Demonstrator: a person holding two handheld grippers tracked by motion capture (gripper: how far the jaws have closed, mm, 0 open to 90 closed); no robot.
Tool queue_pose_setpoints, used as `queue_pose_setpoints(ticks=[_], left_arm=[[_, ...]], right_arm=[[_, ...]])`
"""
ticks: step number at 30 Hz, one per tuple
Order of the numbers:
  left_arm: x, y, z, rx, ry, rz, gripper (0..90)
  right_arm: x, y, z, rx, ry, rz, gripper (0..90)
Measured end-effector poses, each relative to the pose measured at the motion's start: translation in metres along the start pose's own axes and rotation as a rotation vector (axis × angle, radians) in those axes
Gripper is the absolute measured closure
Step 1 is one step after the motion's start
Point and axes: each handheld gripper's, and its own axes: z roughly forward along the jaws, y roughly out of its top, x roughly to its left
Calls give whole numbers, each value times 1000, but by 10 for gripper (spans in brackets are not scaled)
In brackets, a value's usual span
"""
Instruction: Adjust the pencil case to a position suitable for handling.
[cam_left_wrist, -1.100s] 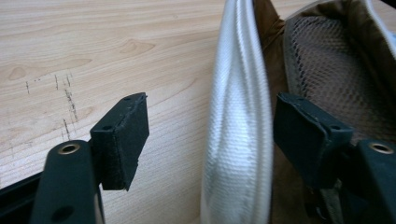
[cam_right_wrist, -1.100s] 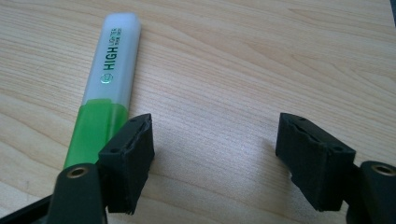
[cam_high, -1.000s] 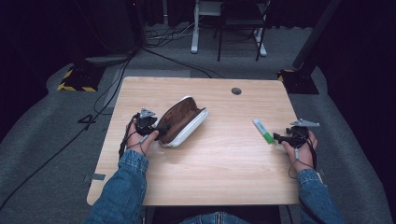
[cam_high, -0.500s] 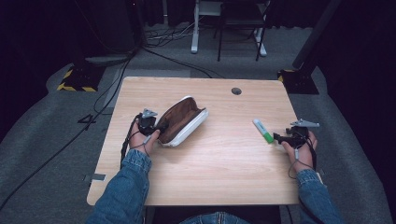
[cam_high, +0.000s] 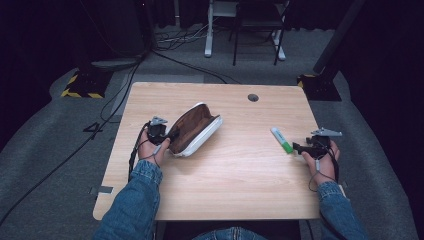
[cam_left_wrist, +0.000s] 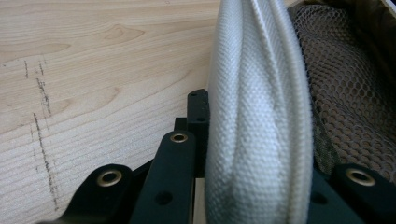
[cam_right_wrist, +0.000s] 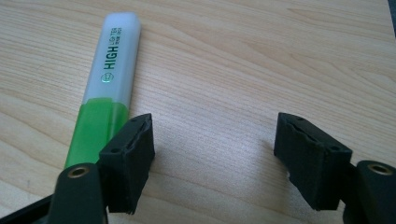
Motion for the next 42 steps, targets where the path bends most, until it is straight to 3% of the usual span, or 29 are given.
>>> queue_pose_setpoints(ticks=[9, 18, 31, 42], left_arm=[[-2, 4, -5, 21, -38, -23, 846], [-17, 9, -14, 8, -78, 17, 847], [-51, 15, -24, 28, -200, 110, 846], [-76, 13, -22, 66, -284, 158, 845]], right_arm=[[0, 0, 0, 0, 0, 0, 289], [0, 0, 0, -1, 0, 1, 289], [0, 0, 0, -1, 0, 1, 289], [0, 0, 0, -1, 0, 1, 289]])
